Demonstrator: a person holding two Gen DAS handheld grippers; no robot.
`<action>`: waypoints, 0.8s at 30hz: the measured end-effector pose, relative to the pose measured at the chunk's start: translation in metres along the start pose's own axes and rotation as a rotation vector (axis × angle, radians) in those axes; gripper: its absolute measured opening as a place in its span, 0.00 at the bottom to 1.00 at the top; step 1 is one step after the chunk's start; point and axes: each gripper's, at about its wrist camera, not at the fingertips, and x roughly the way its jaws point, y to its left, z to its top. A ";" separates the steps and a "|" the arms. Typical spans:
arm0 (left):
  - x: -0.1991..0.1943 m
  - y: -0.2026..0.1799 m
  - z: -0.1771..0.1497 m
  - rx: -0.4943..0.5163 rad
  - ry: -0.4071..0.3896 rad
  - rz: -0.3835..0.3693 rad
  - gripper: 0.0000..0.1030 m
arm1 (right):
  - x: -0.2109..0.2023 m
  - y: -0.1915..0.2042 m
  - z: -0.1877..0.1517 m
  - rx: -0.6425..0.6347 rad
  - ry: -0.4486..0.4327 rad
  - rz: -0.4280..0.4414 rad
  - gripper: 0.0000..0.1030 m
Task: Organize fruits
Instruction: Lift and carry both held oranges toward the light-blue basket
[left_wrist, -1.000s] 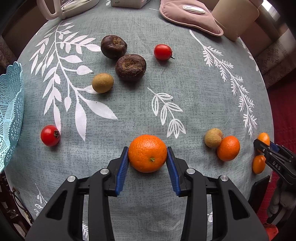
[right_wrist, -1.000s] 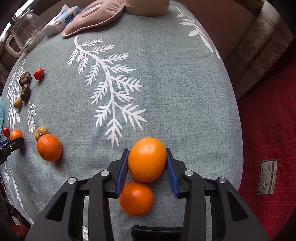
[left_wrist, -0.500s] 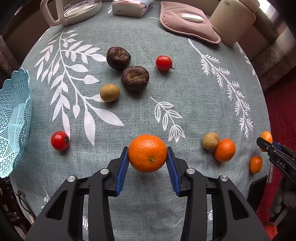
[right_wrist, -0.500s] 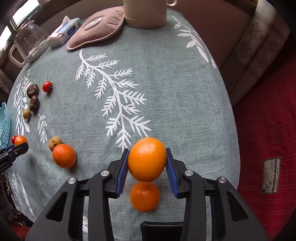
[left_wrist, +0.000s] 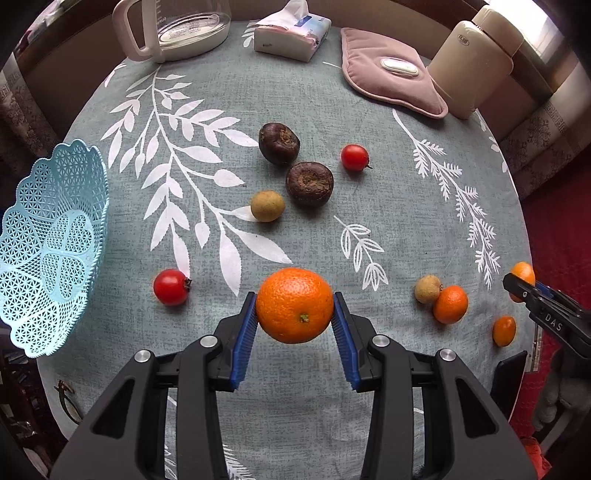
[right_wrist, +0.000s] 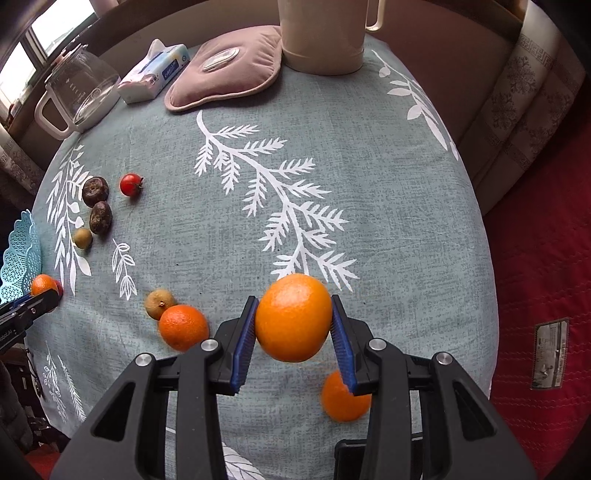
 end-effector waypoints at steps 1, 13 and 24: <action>-0.003 0.004 0.001 -0.003 -0.007 0.001 0.40 | -0.002 0.004 0.001 -0.002 -0.004 0.003 0.37; -0.040 0.060 0.004 -0.049 -0.088 0.051 0.40 | -0.029 0.058 0.013 -0.036 -0.060 0.053 0.37; -0.067 0.132 -0.010 -0.161 -0.145 0.099 0.40 | -0.048 0.123 0.019 -0.112 -0.104 0.091 0.37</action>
